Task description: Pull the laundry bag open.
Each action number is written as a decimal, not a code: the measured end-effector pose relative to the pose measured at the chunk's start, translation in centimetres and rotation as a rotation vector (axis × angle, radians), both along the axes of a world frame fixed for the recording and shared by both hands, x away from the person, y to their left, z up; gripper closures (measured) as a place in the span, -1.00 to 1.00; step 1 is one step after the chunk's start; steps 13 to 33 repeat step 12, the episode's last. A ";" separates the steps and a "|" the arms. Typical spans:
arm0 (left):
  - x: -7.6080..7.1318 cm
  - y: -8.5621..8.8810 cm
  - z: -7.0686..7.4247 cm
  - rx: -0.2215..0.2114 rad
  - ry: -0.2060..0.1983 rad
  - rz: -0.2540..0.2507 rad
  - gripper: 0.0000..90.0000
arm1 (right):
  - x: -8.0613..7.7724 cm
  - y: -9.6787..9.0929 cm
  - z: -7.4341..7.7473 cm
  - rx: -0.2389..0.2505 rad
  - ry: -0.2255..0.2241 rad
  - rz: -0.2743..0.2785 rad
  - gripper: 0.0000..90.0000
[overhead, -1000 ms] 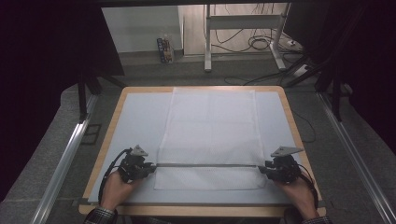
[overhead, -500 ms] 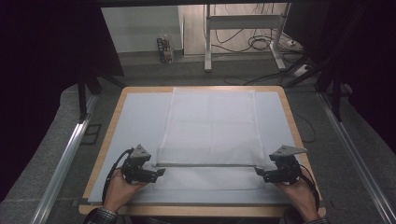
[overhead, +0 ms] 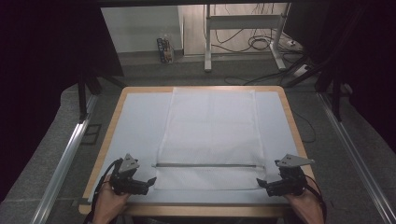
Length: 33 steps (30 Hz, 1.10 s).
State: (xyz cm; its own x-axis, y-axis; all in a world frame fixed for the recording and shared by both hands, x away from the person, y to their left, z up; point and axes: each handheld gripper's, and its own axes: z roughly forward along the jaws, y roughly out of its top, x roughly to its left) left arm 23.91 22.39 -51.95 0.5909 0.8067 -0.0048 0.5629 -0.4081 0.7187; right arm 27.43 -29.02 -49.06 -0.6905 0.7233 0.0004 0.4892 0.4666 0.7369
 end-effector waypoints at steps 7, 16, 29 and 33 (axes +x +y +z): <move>-0.3 0.9 -1.2 0.014 0.040 0.032 -0.96 | -0.3 -0.7 -1.2 -0.042 0.046 -0.021 -1.00; -0.2 0.8 -1.2 0.013 0.051 0.028 -0.95 | -0.2 -0.8 -1.3 -0.043 0.056 -0.020 -1.00; -0.2 0.8 -1.2 0.013 0.051 0.028 -0.95 | -0.2 -0.8 -1.3 -0.043 0.056 -0.020 -1.00; -0.2 0.8 -1.2 0.013 0.051 0.028 -0.95 | -0.2 -0.8 -1.3 -0.043 0.056 -0.020 -1.00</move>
